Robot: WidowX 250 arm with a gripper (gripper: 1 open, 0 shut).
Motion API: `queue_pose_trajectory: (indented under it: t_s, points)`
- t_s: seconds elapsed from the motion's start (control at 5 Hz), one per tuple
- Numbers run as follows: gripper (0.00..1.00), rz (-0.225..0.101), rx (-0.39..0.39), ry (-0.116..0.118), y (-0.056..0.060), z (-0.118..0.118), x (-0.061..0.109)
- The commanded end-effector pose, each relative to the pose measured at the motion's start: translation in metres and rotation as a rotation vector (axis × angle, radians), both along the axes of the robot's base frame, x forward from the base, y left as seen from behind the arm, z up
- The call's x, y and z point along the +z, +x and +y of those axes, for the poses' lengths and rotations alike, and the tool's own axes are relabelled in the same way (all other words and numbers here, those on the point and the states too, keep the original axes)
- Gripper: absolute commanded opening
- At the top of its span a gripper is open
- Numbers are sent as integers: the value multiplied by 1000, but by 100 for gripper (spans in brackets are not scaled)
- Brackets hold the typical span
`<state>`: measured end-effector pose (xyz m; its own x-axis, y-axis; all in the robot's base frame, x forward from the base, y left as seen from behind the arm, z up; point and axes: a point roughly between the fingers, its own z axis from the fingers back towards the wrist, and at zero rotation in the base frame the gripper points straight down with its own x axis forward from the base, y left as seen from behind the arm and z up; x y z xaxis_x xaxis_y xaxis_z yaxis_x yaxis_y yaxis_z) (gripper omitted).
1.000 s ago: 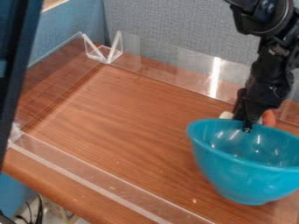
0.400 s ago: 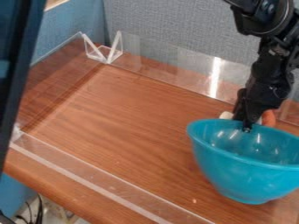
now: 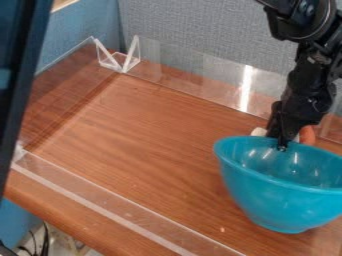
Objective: Put the mushroom in the blue bowl
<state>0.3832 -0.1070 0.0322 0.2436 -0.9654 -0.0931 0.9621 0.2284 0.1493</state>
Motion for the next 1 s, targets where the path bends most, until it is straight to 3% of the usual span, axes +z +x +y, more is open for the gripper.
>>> queue_pose_trajectory:
  t_s: [0.0,0.8]
  points:
    - [0,-31,-22,-9,2,-7,7]
    - [0,-25,-57,-3,-3,-13,0]
